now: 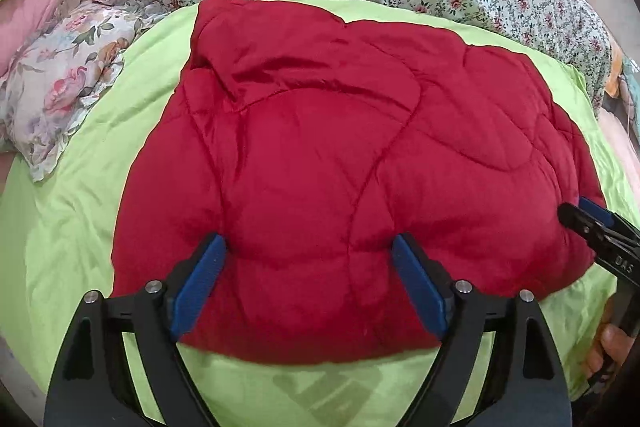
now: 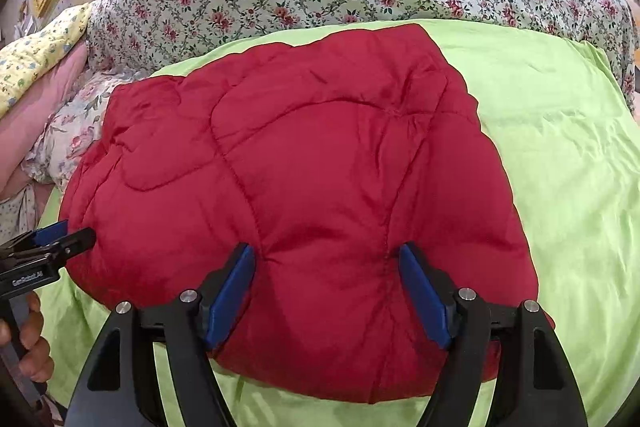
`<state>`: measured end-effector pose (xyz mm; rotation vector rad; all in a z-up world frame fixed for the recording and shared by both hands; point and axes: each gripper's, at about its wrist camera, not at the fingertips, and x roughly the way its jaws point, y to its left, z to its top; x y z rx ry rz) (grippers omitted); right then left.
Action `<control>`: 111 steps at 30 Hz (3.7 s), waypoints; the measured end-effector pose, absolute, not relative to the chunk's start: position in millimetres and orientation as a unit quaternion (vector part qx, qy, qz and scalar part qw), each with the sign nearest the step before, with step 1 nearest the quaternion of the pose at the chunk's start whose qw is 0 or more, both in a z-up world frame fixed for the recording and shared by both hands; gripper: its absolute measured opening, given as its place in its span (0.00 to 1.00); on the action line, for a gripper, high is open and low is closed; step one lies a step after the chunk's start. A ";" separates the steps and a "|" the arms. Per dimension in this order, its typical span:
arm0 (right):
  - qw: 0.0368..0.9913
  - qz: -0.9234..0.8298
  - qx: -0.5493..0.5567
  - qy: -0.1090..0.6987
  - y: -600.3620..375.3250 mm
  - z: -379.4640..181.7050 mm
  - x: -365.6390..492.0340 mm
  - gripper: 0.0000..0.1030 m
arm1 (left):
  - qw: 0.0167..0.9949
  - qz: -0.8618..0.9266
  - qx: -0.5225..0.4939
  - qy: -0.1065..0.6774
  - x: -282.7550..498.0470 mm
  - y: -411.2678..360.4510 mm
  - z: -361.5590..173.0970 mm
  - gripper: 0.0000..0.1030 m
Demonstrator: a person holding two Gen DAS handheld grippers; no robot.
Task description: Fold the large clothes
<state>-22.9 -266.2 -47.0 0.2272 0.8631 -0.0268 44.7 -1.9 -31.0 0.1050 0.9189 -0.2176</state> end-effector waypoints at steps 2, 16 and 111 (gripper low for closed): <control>0.902 -0.015 0.111 0.418 -265.9 -48.1 -22.6 0.76 | 0.888 -0.105 0.049 0.445 51.1 -1.1 -33.8 0.87; 0.912 -0.006 0.108 0.396 -254.8 -16.7 -17.7 0.77 | 0.887 -0.102 0.046 0.449 65.4 -2.1 -40.9 0.89; 0.912 0.013 0.078 0.404 -231.2 -12.9 -36.9 0.82 | 0.876 -0.131 0.063 0.461 20.0 -6.4 -21.9 0.90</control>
